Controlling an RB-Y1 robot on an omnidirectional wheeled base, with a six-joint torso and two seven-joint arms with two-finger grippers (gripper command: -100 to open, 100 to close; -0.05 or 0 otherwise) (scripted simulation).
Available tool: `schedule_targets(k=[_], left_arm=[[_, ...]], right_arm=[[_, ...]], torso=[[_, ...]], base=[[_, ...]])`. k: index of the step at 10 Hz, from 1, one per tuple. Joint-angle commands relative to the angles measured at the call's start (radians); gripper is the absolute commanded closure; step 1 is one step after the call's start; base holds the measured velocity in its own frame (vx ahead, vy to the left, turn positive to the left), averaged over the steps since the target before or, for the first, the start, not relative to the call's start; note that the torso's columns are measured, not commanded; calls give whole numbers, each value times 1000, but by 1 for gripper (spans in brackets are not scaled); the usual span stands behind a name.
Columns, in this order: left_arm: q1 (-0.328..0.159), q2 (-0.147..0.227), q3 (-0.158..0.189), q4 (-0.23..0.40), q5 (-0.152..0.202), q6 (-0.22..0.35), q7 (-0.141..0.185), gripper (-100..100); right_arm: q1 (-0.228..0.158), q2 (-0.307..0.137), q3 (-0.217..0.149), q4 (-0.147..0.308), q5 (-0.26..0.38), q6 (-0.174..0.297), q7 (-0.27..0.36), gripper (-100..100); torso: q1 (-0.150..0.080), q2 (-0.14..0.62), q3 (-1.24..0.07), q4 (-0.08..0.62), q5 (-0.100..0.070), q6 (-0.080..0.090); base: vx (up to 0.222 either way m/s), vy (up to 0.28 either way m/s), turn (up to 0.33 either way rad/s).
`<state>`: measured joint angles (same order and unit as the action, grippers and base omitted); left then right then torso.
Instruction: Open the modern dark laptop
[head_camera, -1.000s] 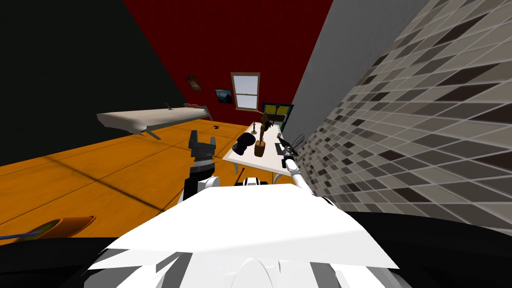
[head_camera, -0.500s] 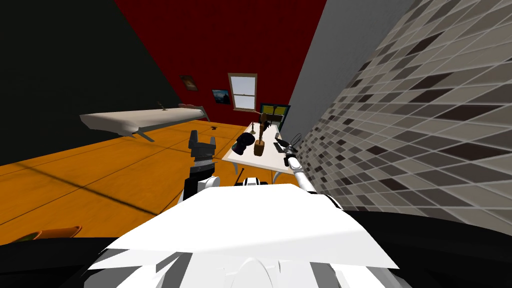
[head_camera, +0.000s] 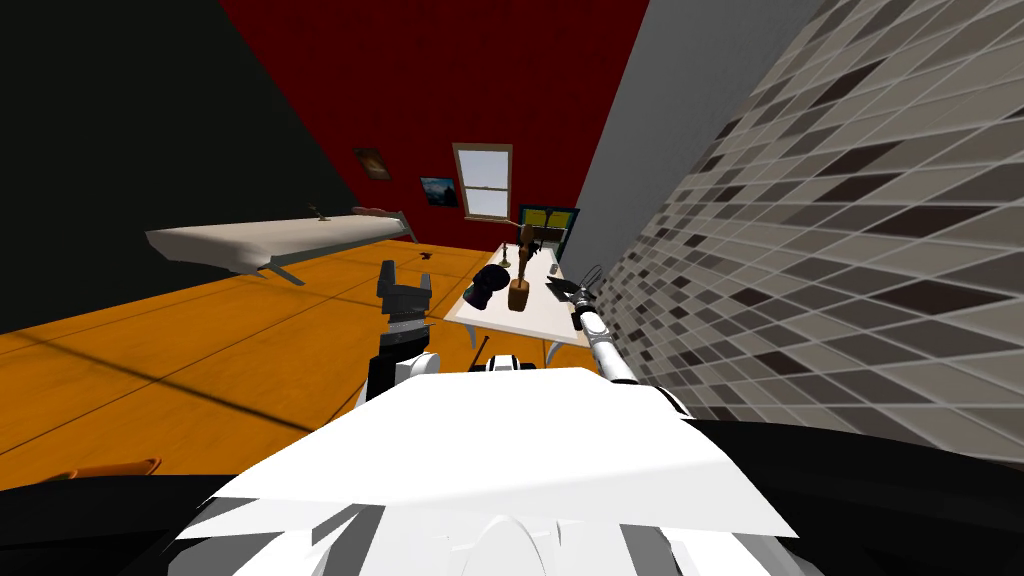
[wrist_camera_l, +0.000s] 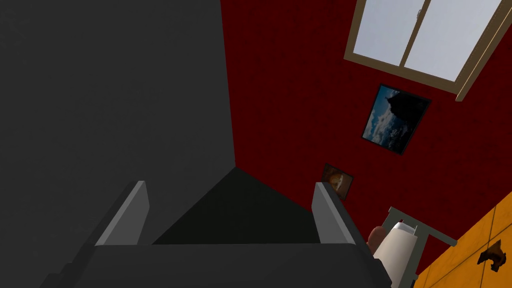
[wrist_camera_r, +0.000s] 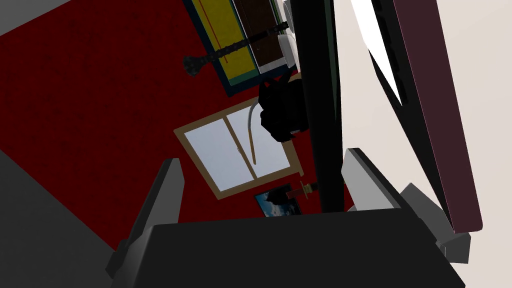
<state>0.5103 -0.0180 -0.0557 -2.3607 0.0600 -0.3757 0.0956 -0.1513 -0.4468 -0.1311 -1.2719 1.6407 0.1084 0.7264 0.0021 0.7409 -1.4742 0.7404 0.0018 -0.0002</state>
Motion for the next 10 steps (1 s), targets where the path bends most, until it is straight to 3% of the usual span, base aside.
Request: schedule_targets(k=[1, 9, 10], left_arm=[[0, 0, 0, 0, 0, 0, 0, 0], [0, 0, 0, 0, 0, 0, 0, 0], [0, 0, 0, 0, 0, 0, 0, 0]], right_arm=[[-4, -8, 8, 2, 6, 6, -16, -100], [-14, -24, -1, 10, -8, -14, -14, -100], [-25, -40, -10, 18, -21, -34, -11, -100]], torso=[[0, 0, 0, 0, 0, 0], [-2, -4, -3, -5, -3, -1], [-2, -4, -3, -4, -3, -1]], base=[[2, 10, 7], [-2, 16, -8], [-13, 27, -46]])
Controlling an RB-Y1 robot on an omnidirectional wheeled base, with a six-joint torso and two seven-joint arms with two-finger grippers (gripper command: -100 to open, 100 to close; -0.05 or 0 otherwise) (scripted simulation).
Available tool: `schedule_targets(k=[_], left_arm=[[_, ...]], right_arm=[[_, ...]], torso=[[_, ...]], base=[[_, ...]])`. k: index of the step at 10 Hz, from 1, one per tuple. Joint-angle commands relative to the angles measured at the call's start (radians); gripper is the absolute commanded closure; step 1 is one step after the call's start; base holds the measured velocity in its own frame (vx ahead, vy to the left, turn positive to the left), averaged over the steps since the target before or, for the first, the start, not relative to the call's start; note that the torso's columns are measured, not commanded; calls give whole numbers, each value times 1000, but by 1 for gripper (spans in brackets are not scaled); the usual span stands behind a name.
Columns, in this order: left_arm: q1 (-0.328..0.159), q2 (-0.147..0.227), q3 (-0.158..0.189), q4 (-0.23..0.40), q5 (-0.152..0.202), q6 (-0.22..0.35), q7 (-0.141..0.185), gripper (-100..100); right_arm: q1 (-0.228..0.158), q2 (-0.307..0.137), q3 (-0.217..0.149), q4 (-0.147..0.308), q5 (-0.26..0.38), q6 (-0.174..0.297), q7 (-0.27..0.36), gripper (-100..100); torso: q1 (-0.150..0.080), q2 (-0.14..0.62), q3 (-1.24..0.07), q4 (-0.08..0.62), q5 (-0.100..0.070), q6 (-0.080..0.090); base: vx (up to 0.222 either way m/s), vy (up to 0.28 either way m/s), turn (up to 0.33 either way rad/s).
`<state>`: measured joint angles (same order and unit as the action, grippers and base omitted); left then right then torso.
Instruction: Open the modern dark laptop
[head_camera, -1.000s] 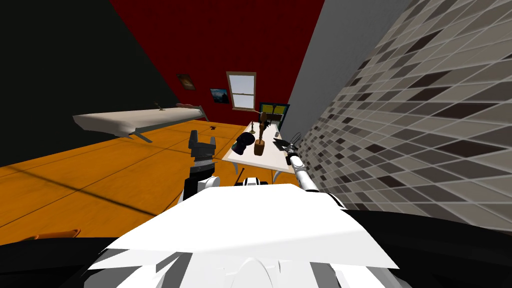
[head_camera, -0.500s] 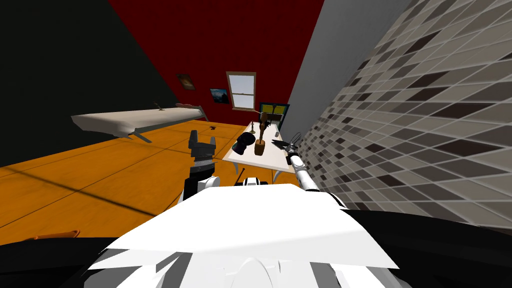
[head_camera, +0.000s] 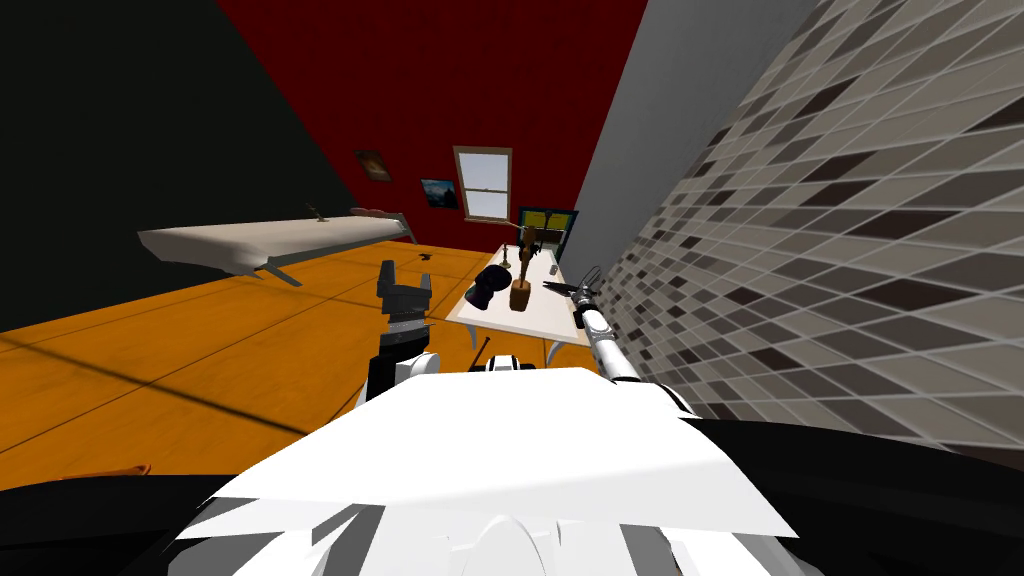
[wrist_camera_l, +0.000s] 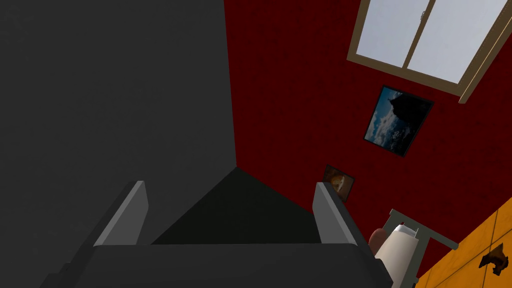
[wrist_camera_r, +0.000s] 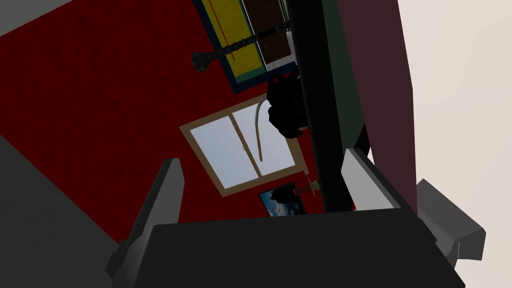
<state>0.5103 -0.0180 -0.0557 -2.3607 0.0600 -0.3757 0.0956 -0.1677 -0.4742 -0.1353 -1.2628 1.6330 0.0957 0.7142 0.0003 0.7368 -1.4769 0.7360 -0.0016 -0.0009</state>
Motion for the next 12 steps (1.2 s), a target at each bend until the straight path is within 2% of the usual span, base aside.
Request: schedule_targets(k=[1, 4, 5, 10, 11, 12], left_arm=[[0, 0, 0, 0, 0, 0, 0, 0], [0, 0, 0, 0, 0, 0, 0, 0], [0, 0, 0, 0, 0, 0, 0, 0], [0, 0, 0, 0, 0, 0, 0, 0], [0, 0, 0, 0, 0, 0, 0, 0], [0, 0, 0, 0, 0, 0, 0, 0]], right_arm=[[-8, -13, -6, 9, -13, -21, 1, -100], [-8, -13, -6, 9, -13, -21, 1, -100], [-19, -29, -15, 17, -27, -41, 3, -100], [-19, -29, -15, 17, -27, -41, 3, -100], [-30, -45, -24, 24, -40, -61, 5, -100], [-30, -45, -24, 24, -40, -61, 5, -100]], torso=[[0, 1, 1, 2, 1, 1], [0, 2, 1, 3, 2, 1], [0, 2, 1, 3, 2, 0], [0, 1, 1, 2, 2, 1], [0, 2, 1, 2, 2, 1], [1, 2, 2, 2, 2, 1]], base=[[-4, 20, -19], [2, 13, 2], [-6, 27, -28], [1, 15, -1], [-24, 46, -91], [-2, 17, -13]])
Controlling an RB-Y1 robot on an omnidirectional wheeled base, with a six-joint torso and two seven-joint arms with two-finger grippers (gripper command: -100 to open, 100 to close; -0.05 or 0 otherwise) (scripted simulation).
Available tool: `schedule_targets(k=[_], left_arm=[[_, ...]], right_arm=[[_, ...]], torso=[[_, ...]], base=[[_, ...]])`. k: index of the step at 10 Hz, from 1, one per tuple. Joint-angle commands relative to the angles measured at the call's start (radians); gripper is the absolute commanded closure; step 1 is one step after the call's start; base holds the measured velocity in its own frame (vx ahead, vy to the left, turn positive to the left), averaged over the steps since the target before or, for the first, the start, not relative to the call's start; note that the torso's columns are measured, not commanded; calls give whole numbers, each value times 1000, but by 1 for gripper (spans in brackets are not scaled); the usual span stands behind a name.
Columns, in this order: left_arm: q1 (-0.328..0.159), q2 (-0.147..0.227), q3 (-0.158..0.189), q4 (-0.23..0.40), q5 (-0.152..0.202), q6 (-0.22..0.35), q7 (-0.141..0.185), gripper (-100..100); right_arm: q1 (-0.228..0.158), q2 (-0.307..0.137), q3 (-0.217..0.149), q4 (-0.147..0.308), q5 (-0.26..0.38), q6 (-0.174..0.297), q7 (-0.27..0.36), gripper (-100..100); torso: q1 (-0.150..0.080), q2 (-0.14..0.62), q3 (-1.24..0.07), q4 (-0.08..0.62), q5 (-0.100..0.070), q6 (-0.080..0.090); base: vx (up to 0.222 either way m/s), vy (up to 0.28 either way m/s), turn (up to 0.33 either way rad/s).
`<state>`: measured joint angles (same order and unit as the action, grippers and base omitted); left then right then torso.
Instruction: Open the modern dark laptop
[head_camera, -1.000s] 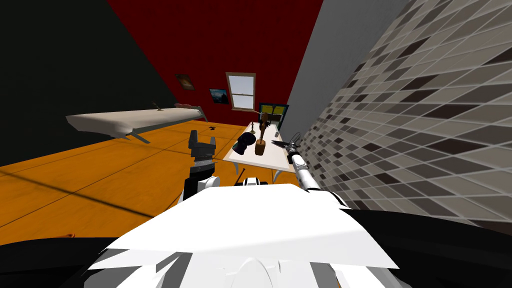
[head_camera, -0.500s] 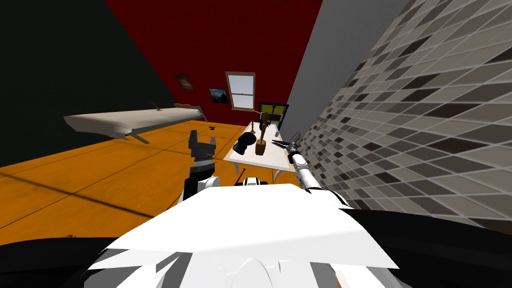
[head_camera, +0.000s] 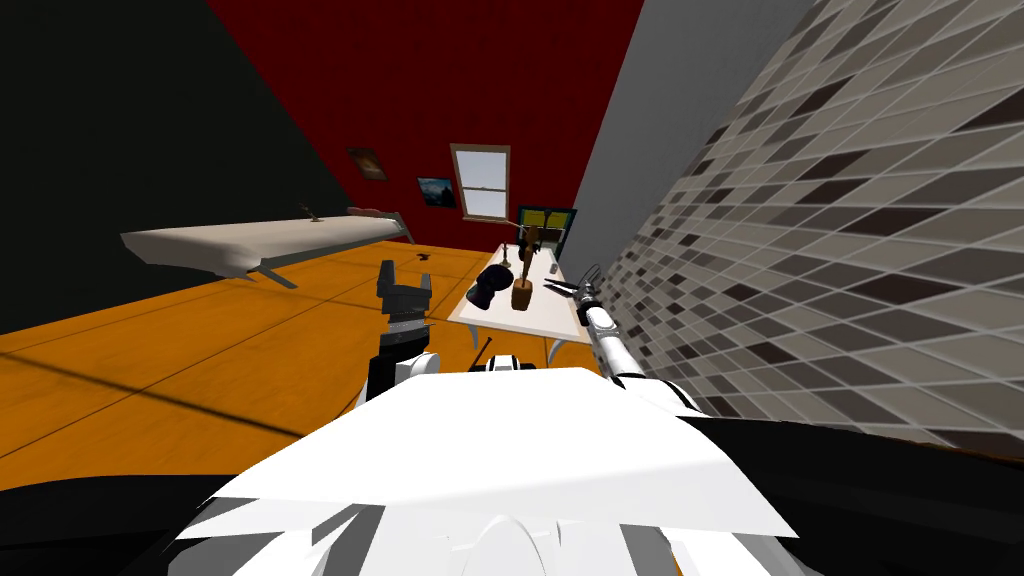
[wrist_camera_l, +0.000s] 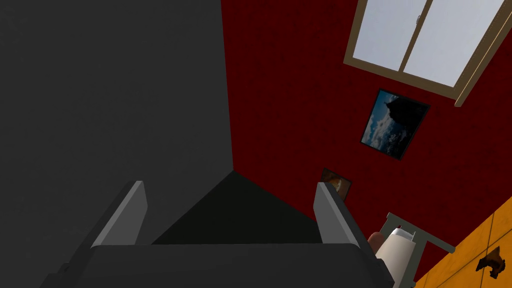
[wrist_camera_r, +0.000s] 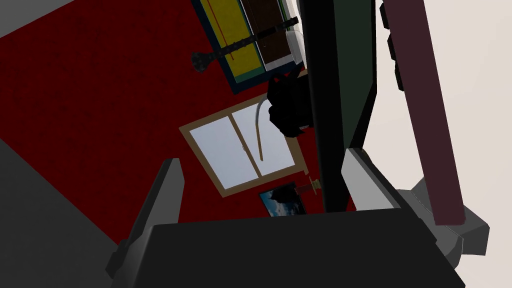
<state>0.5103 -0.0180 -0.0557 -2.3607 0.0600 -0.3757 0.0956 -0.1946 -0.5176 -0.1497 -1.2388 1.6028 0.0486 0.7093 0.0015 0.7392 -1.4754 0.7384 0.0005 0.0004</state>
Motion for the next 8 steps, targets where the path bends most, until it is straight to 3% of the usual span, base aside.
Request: schedule_targets(k=[1, 4, 5, 8], left_arm=[[0, 0, 0, 0, 0, 0, 0, 0], [0, 0, 0, 0, 0, 0, 0, 0], [0, 0, 0, 0, 0, 0, 0, 0], [0, 0, 0, 0, 0, 0, 0, 0]], right_arm=[[-3, -2, -9, 0, -10, -14, 10, -100], [-3, -2, -10, 1, -10, -14, 10, -100], [-2, -1, -10, 0, -11, -14, 12, 0], [-2, -1, -10, 1, -11, -14, 11, 0]], torso=[[-2, -2, -1, 0, -1, -1], [-1, -2, -1, 0, 0, -1], [-2, -1, -1, 0, -1, -1], [-1, -2, -1, 0, 0, -1]], base=[[14, -3, 41], [-3, 10, -12], [0, 0, 0], [0, 0, 0]])
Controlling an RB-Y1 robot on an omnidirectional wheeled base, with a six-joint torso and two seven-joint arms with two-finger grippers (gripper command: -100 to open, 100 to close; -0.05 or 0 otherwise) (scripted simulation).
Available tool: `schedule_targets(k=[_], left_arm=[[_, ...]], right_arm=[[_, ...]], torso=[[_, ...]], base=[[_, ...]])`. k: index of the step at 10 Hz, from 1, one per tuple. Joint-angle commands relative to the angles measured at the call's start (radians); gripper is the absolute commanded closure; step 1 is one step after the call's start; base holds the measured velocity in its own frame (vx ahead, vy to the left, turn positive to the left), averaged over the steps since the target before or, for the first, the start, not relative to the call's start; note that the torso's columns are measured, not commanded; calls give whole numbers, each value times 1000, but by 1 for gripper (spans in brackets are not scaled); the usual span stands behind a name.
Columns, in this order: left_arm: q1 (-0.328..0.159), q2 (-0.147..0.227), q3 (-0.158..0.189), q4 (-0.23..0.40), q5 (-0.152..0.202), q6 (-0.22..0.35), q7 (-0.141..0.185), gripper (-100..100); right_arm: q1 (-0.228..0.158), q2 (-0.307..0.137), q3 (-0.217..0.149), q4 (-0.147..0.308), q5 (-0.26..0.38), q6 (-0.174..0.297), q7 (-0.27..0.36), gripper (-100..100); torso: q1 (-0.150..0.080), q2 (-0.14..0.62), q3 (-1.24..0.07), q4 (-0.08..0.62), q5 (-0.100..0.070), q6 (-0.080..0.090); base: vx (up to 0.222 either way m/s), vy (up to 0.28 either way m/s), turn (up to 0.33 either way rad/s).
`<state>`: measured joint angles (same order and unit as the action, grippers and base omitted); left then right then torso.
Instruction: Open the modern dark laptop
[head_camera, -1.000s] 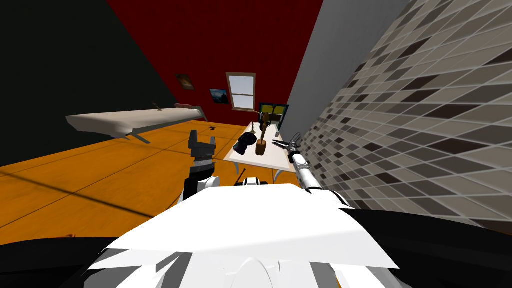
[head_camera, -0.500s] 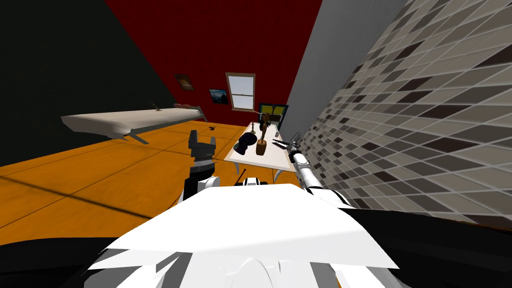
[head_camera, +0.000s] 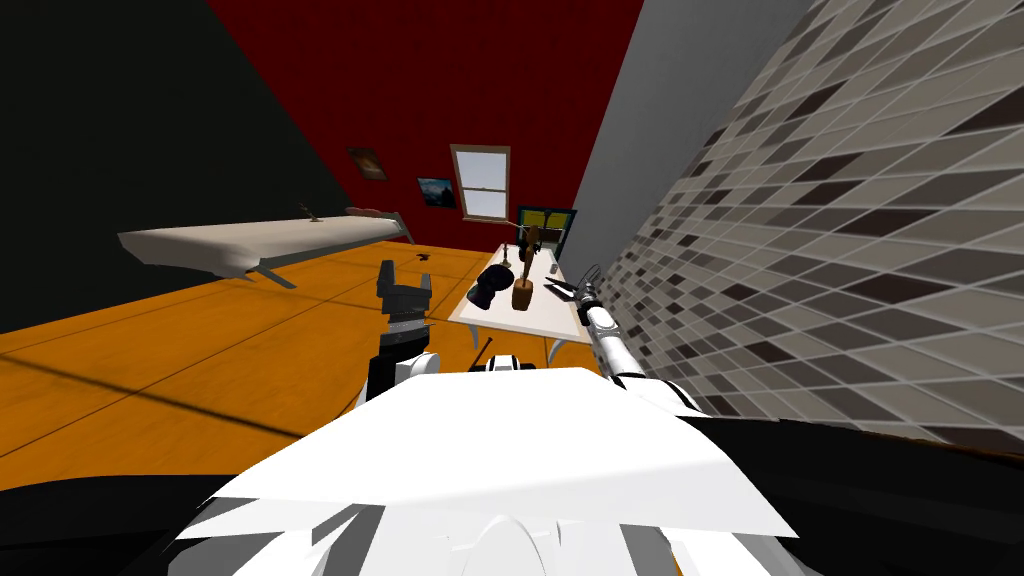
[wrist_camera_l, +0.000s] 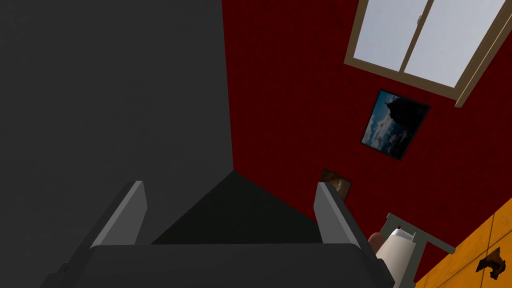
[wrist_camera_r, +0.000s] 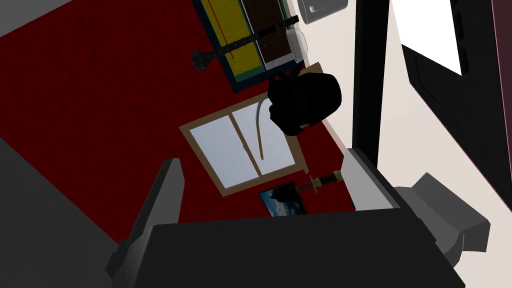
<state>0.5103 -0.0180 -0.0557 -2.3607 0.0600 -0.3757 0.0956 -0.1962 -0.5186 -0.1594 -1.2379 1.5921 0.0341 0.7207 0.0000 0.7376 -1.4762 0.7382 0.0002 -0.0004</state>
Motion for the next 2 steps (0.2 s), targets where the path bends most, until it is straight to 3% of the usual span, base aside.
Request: schedule_targets(k=[1, 2], left_arm=[[0, 0, 0, 0, 0, 0, 0, 0], [0, 0, 0, 0, 0, 0, 0, 0]], right_arm=[[0, 0, 0, 0, 0, 0, 0, 0], [0, 0, 0, 0, 0, 0, 0, 0]], torso=[[0, 0, 0, 0, 0, 0], [0, 0, 0, 0, 0, 0]], base=[[0, 0, 0], [0, 0, 0]])
